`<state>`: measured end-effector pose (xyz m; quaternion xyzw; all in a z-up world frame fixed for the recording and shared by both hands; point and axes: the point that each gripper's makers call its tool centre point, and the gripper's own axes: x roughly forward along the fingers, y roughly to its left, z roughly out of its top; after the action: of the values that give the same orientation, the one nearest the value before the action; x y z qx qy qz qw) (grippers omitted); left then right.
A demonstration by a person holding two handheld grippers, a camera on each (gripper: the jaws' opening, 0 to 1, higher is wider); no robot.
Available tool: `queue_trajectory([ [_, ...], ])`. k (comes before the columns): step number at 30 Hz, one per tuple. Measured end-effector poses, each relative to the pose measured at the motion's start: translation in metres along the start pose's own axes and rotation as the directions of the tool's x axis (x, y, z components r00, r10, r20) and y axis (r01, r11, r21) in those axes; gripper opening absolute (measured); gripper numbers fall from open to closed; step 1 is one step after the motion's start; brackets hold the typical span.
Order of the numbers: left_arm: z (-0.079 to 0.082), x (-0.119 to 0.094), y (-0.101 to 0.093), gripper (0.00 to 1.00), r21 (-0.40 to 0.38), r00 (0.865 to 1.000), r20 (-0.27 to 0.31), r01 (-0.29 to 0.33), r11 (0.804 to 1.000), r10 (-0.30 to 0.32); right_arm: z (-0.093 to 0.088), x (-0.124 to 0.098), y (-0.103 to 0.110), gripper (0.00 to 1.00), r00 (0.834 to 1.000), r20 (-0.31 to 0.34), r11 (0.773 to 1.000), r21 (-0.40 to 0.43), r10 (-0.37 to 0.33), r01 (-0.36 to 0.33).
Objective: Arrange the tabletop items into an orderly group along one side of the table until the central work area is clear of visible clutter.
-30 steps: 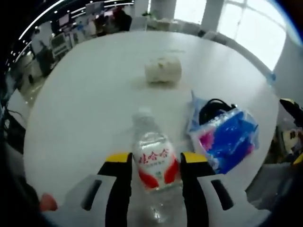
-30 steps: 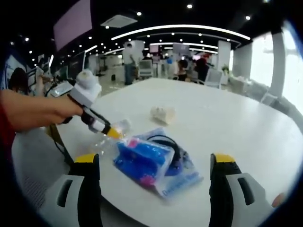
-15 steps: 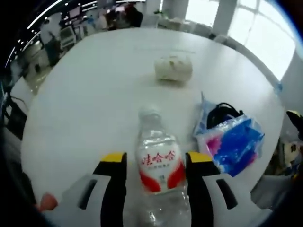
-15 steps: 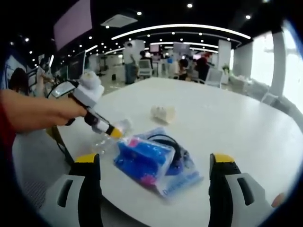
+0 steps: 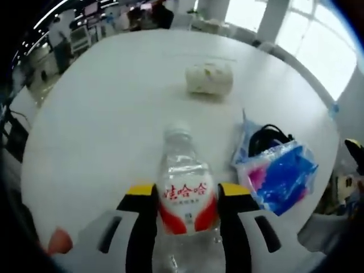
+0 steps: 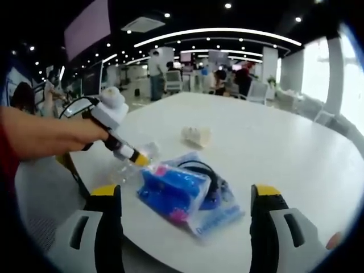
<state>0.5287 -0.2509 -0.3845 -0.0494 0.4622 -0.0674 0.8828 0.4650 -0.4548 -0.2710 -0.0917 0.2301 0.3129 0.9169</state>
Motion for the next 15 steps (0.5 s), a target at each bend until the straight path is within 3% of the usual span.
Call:
queue_trajectory([
  [15,0.0059,-0.0072,0.0098,0.36,-0.030,0.997,0.074,0.006,1.000,-0.004,-0.0023,0.0012,0.0008,0.92,1.000,-0.014,1.000,-0.013,-0.001,0.000],
])
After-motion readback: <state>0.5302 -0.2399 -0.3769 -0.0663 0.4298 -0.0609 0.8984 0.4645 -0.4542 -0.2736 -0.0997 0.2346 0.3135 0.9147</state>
